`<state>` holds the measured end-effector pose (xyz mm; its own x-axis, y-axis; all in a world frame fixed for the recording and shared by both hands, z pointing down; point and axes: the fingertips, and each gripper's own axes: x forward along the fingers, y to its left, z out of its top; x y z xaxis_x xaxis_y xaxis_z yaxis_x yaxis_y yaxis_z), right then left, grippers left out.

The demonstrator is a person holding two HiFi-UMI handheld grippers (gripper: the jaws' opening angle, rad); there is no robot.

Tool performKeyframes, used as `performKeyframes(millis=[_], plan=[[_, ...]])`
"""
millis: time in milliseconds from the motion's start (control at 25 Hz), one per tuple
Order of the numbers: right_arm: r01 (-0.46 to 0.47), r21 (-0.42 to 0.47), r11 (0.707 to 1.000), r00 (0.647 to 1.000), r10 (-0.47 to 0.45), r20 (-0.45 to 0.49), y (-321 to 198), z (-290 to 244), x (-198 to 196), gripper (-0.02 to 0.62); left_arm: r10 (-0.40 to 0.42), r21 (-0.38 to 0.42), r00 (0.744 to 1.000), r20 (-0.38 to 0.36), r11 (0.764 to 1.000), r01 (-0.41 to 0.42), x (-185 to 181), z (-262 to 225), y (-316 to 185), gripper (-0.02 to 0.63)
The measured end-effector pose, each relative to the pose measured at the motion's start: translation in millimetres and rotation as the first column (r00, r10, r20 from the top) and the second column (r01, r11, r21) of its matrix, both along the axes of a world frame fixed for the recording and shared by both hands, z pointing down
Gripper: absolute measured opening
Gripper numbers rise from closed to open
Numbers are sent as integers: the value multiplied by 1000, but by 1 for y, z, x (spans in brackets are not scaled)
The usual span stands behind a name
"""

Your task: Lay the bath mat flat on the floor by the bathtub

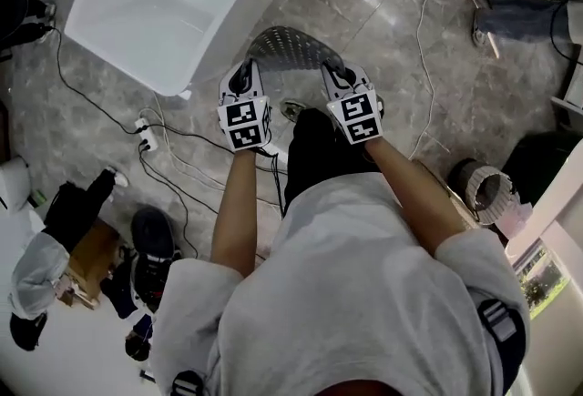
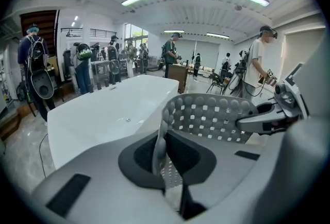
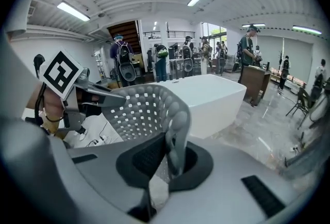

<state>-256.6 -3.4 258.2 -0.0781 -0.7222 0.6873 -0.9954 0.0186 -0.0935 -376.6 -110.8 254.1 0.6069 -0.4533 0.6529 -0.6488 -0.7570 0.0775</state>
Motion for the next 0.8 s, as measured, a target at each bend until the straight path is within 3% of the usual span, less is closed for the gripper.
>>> performKeyframes(millis=[120,320,600,800], plan=[[-44,2,999,999,44,6,7,1,4,23,31,-1,1000,1,1000,-31,10,-1,2,29],[-39,9,999,999,39,-12,11,9,15,22,57,5,998,4,998,-57,26,7,1,29],[-58,-2,998,993,58,104,11,60,23,22,105,-4,992,77,994,-105,39,52,0,29],[59,-34,998,998,-58,34,1,110,39,21,82,-86,994,74,993,-75,43,106,-15,29]])
